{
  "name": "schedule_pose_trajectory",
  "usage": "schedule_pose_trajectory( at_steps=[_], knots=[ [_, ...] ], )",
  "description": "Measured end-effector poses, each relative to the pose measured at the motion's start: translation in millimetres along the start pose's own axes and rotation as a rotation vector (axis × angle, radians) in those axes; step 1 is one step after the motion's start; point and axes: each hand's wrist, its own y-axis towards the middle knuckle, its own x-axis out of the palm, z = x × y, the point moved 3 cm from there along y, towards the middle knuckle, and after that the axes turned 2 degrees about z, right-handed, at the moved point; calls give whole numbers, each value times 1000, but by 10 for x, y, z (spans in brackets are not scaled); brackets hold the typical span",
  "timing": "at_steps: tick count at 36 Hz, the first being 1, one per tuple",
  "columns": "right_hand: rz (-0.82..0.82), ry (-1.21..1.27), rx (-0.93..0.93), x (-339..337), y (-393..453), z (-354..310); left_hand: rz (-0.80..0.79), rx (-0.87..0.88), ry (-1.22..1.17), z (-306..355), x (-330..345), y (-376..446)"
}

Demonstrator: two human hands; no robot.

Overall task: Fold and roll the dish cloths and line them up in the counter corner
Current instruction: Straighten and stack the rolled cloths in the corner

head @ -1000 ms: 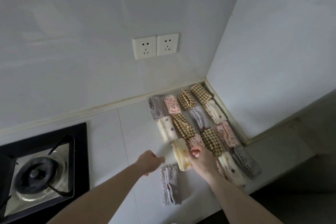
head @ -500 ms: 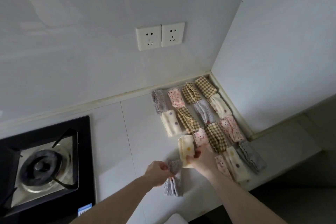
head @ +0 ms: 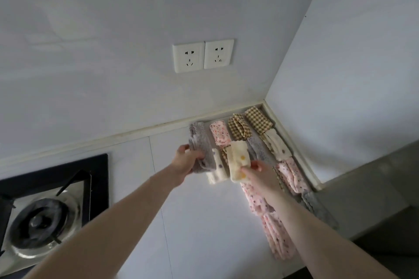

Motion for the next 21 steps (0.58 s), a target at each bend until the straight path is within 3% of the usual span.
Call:
schedule_pose_trajectory(
  at_steps=[10, 21],
  knots=[
    [40, -136, -36, 51, 725, -550, 207, 110, 123, 444, 26, 612],
    [85, -113, -116, 417, 1318, -853, 172, 139, 99, 466, 130, 1108]
  ],
)
